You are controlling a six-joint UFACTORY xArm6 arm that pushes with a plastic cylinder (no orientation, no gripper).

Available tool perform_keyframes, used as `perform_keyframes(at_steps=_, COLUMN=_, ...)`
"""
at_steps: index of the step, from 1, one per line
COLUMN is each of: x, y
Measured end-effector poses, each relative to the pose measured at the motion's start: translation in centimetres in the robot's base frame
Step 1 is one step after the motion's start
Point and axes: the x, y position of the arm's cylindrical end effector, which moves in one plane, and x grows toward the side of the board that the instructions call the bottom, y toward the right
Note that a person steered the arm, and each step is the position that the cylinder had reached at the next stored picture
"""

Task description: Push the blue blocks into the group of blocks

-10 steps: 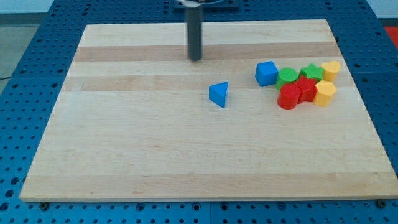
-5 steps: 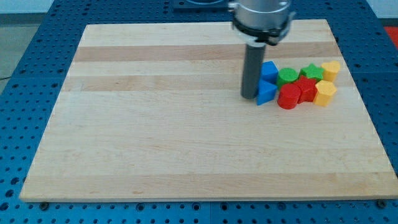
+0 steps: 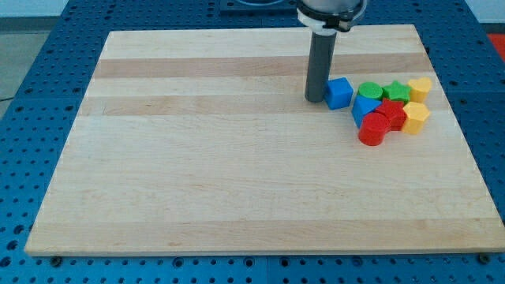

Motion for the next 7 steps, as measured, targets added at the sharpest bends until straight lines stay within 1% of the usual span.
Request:
perform_keyframes(at_steps=4, x=-1.5, y=2.7)
perform_keyframes(at_steps=5, x=-6.2, y=2.8)
perform_keyframes(at_steps=6, x=-11.4, y=8.1)
perform_keyframes(at_steps=7, x=-14.8, y=14.8)
